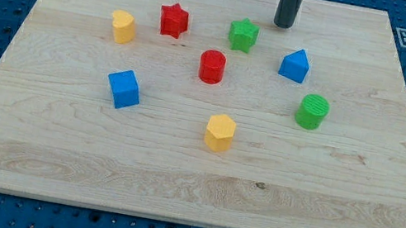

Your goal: Move the red circle close to the hexagon

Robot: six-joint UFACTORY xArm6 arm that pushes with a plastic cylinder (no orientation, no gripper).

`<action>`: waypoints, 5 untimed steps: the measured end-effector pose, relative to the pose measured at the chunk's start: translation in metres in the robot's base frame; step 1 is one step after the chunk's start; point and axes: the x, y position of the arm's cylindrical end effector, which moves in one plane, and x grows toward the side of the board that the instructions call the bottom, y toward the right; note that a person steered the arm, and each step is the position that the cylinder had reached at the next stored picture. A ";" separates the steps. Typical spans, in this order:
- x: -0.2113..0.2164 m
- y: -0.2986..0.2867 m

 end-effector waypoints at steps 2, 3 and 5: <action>0.021 0.009; 0.023 -0.002; 0.018 -0.080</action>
